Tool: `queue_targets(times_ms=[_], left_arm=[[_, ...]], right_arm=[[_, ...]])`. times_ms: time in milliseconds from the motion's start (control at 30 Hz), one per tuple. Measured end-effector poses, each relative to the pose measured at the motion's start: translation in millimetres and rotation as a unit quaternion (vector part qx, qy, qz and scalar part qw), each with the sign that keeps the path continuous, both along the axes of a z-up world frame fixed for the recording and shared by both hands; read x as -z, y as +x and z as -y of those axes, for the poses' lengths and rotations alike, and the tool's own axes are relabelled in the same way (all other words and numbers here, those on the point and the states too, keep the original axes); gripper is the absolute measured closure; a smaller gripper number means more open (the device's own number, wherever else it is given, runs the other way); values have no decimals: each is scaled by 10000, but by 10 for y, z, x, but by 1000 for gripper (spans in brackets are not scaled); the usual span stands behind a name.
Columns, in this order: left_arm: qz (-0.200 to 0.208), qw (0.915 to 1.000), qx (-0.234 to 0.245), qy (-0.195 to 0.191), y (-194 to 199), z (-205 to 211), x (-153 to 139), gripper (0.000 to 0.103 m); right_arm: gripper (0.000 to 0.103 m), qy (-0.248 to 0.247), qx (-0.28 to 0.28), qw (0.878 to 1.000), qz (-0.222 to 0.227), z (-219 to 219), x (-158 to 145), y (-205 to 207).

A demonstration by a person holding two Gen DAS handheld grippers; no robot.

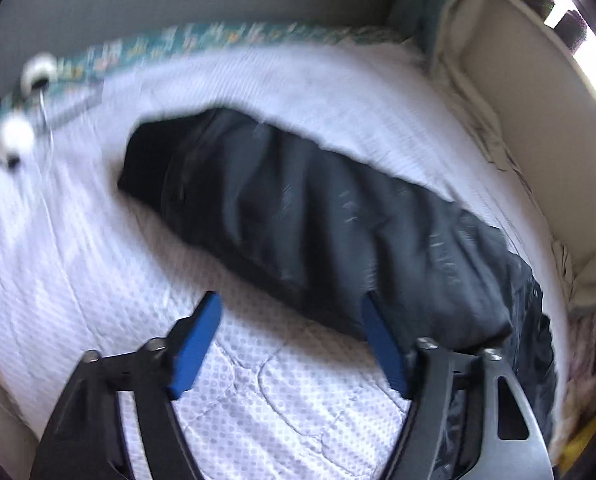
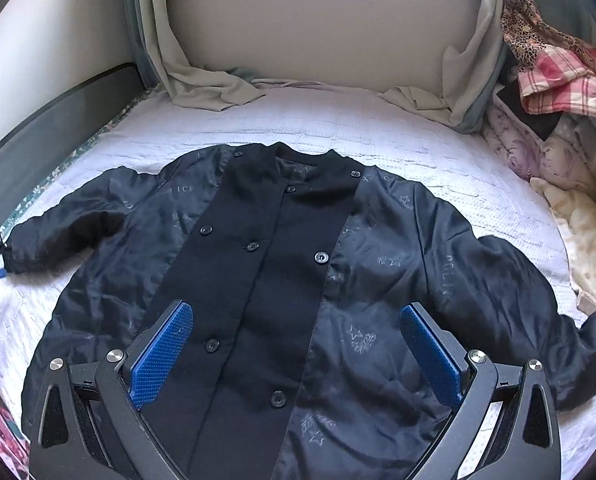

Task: Fold large clothes
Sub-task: 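Grasp the cuff of the jacket sleeve with the left tool, then lift and fold the sleeve across the jacket front with the left tool, release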

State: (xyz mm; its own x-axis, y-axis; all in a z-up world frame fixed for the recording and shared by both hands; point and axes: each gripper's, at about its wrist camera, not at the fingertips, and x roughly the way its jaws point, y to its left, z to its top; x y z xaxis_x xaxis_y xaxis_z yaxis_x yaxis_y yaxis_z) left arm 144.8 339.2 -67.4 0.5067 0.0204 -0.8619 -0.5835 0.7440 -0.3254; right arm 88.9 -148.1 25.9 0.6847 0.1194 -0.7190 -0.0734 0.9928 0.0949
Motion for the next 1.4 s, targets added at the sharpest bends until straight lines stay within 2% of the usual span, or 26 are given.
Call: queue_targets(times_ms=[67, 133, 333, 467, 500, 533, 567, 600, 667, 767, 833, 900, 1000, 1100, 1167, 1267, 1400], left_arm=[[-64, 9984, -209, -515, 10, -138, 183, 35], [63, 9936, -461, -1026, 2, -272, 318, 35], [597, 9782, -924, -1759, 93, -460, 512, 33], [894, 9674, -1249, -2014, 121, -544, 646, 34], [965, 9648, -1307, -2069, 127, -552, 664, 39], [989, 9636, -1328, -2101, 140, -556, 679, 54], [991, 9632, -1286, -2141, 162, -562, 691, 64], [1003, 9620, -1205, -2235, 179, -550, 708, 84], [1110, 9578, -1182, -2373, 175, -578, 709, 89], [1251, 9652, -1062, -2036, 120, -508, 482, 92], [1480, 9723, -837, -1602, 120, -380, 147, 92], [1741, 9743, -601, -1299, 90, -222, -141, 92], [2257, 9713, -104, -738, -2, 156, -667, 92], [2725, 9607, 530, -74, -74, 716, -1172, 92], [3001, 9478, 1036, 289, -173, 1172, -1446, 92], [3152, 9317, 1707, 588, -250, 1825, -1597, 91], [2926, 9165, 2605, 812, -67, 2653, -1449, 90]], right_arm=[[0, 15, -14, 10000, 25, 1, -11, 35], [0, 77, -29, 10000, 19, 2, -17, 74], [0, 231, -103, 9997, -43, -16, 3, 123], [0, 181, -87, 9997, -126, -15, 56, 136], [0, 172, -77, 9997, -153, -8, 72, 138], [0, 166, -67, 9997, -173, 3, 85, 142], [0, 152, -48, 9997, -196, 17, 103, 146], [0, 135, -30, 9997, -213, 27, 117, 150], [0, 108, 5, 9996, -243, 58, 145, 160], [0, 99, 70, 9996, -273, 104, 155, 167], [0, 109, 117, 9995, -257, 128, 131, 159], [0, 82, 163, 9996, -201, 142, 86, 138], [0, -37, 270, 9996, -88, 164, 16, 76], [0, -107, 369, 9993, -5, 207, -43, 5], [0, -41, 458, 9989, 0, 280, -63, -25], [0, 127, 587, 9982, -20, 418, -85, -67], [0, 170, 740, 9971, 61, 577, -131, -128]])
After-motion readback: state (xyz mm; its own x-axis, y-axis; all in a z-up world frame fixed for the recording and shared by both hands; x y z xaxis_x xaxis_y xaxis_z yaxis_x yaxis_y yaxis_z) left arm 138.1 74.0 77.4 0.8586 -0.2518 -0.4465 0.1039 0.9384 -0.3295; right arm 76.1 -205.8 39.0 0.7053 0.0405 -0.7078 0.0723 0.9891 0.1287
